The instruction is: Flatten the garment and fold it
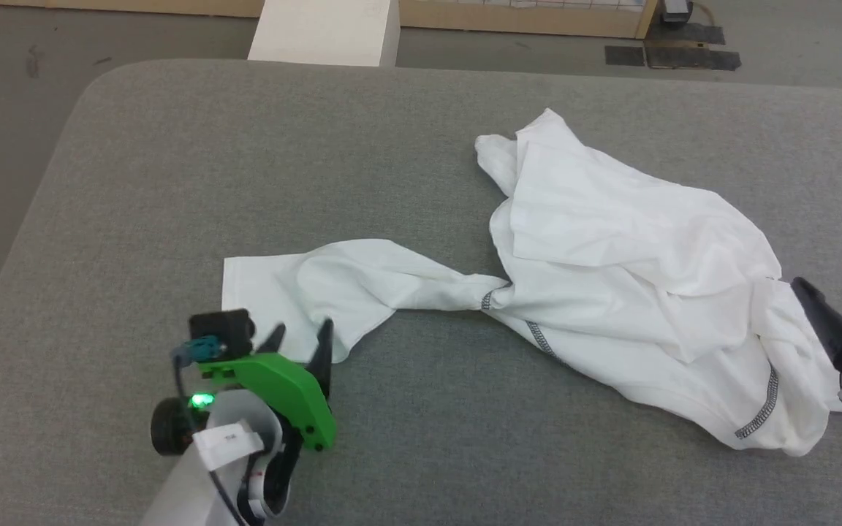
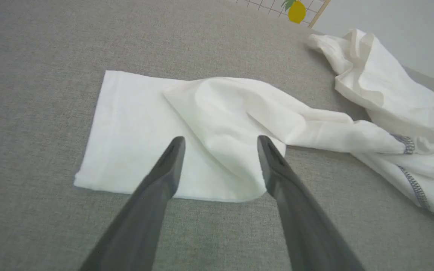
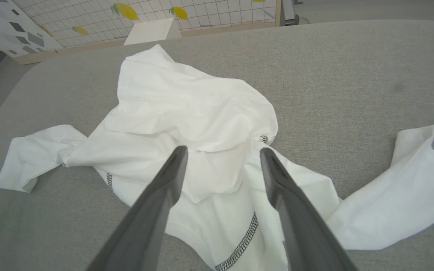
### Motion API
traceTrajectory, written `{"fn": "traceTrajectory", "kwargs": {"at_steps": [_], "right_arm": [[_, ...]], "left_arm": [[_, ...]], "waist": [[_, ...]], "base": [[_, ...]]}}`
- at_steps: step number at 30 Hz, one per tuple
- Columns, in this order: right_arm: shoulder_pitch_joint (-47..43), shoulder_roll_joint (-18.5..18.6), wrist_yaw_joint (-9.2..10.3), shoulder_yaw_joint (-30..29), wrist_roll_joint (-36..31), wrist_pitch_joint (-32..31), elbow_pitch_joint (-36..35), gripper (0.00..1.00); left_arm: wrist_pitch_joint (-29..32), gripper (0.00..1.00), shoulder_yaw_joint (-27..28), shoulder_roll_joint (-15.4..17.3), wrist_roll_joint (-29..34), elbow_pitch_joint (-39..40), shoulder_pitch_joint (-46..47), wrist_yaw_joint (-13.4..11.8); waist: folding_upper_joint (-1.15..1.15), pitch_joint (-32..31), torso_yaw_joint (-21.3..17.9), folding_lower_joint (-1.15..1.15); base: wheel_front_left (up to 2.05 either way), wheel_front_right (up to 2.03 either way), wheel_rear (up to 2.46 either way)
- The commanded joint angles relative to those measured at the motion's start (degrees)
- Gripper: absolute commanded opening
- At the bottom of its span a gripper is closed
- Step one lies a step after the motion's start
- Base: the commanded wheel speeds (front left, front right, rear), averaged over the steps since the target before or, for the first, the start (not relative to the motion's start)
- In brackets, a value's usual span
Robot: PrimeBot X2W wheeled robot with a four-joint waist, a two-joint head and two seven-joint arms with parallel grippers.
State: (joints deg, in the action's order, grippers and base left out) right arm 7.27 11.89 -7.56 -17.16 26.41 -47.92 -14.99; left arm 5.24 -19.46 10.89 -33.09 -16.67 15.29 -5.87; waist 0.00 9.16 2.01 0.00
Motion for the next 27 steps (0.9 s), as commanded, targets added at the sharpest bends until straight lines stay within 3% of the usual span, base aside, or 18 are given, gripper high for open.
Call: {"fn": "traceTrajectory", "kwargs": {"at_steps": [1, 6, 9, 13, 14, 15, 22, 27], "right_arm": [[0.1, -0.7, 0.08, -0.5, -1.0, 1.5, 0.4, 1.00], [-0.6, -2.1, 0.08, -1.3, -2.6, 4.1, 1.5, 1.00], [-0.4, -3.0, 0.08, -1.7, -3.4, 4.7, 2.1, 1.00], [0.4, -3.5, 0.08, -1.5, -3.8, 5.3, 2.7, 1.00], [0.6, -3.7, 0.08, -1.4, -3.7, 5.5, 2.9, 1.00], [0.7, -3.8, 0.08, -1.3, -3.7, 5.6, 3.0, 1.00], [0.9, -4.2, 0.08, -1.8, -4.2, 6.8, 3.9, 1.00], [1.6, -4.5, 0.08, -1.2, -4.4, 7.0, 3.9, 1.00]], "left_arm": [[2.1, 1.00, -0.8, 0.4, 0.3, -0.7, -0.7, -0.5], [7.0, 1.00, -3.6, 1.0, 1.0, -1.7, 1.1, 0.6], [7.7, 1.00, -5.3, 1.0, 1.9, -3.3, 3.2, 2.2], [6.2, 1.00, -5.4, 1.0, 3.1, -6.6, 5.6, 1.7], [5.7, 0.22, -5.2, 0.9, 3.1, -7.4, 6.0, 1.7], [4.9, 0.00, -4.9, 0.7, 2.9, -7.7, 6.2, 1.7], [2.0, 0.00, -2.2, 0.7, 0.2, -5.5, 8.3, 3.1], [3.3, 0.00, 0.4, 2.2, -0.8, -2.1, 14.1, 2.5]], "waist": [[0.00, -0.1, -0.4, 0.00], [0.00, 0.8, -1.0, 0.00], [0.00, 1.5, -1.5, 0.00], [0.00, 2.2, -2.2, 0.00], [0.00, 2.3, -2.3, 0.00], [0.00, 2.3, -2.4, 0.00], [0.00, 2.8, -2.8, 0.00], [0.00, 4.5, -3.4, 0.00]], "base": [[0.00, 0.00, 0.00], [0.00, 0.00, 0.00], [0.00, 0.00, 0.00], [0.00, 0.00, 0.00], [0.00, 0.00, 0.00], [0.00, 0.00, 0.00], [0.00, 0.00, 0.00], [0.00, 0.00, 0.00]]}}
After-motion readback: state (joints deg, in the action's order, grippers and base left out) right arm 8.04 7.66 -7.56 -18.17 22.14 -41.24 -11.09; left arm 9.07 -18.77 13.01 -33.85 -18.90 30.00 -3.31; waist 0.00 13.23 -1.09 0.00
